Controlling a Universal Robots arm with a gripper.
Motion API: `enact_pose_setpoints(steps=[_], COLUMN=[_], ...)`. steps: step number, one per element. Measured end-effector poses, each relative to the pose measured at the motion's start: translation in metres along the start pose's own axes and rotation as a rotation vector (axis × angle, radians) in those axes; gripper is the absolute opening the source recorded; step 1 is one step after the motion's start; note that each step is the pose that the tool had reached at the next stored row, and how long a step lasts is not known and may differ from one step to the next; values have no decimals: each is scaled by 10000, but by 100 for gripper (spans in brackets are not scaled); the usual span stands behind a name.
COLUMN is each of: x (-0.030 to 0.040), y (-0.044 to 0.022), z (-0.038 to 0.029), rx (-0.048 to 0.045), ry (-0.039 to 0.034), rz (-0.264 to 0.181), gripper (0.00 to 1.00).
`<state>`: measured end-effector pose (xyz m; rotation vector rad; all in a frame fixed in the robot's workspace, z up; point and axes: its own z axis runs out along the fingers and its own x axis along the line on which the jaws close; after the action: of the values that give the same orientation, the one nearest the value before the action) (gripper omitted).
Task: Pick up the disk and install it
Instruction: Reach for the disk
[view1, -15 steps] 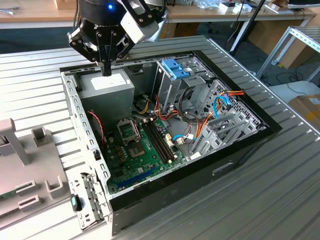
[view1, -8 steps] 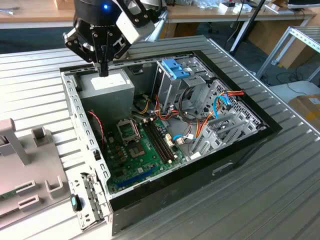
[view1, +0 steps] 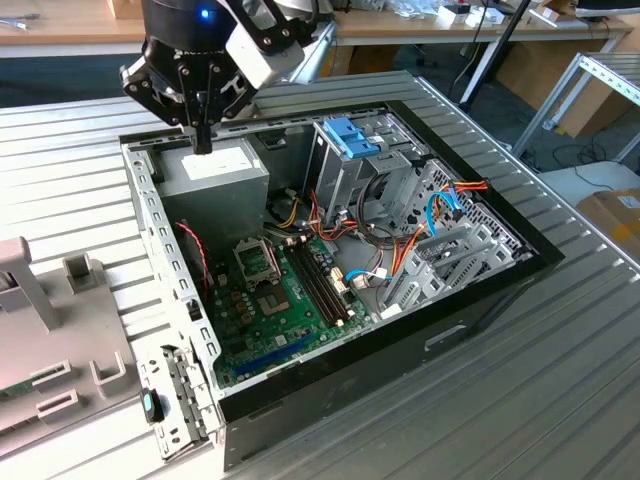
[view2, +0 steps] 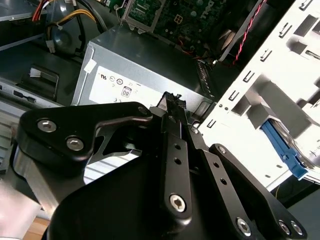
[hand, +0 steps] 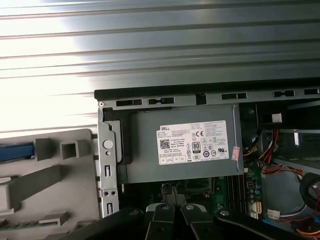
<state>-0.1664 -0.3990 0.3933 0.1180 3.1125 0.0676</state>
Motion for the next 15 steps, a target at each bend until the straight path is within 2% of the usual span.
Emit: enact_pose_setpoints(steps=[4,7,10,15], x=[67,77,192,273], y=[-5,-5,-14,-20], z=[-2,-2,-4,-5], rx=[0,0,0,0], ry=[0,0,0,0], rz=[0,0,1,0], gripper=[11,11,11,11])
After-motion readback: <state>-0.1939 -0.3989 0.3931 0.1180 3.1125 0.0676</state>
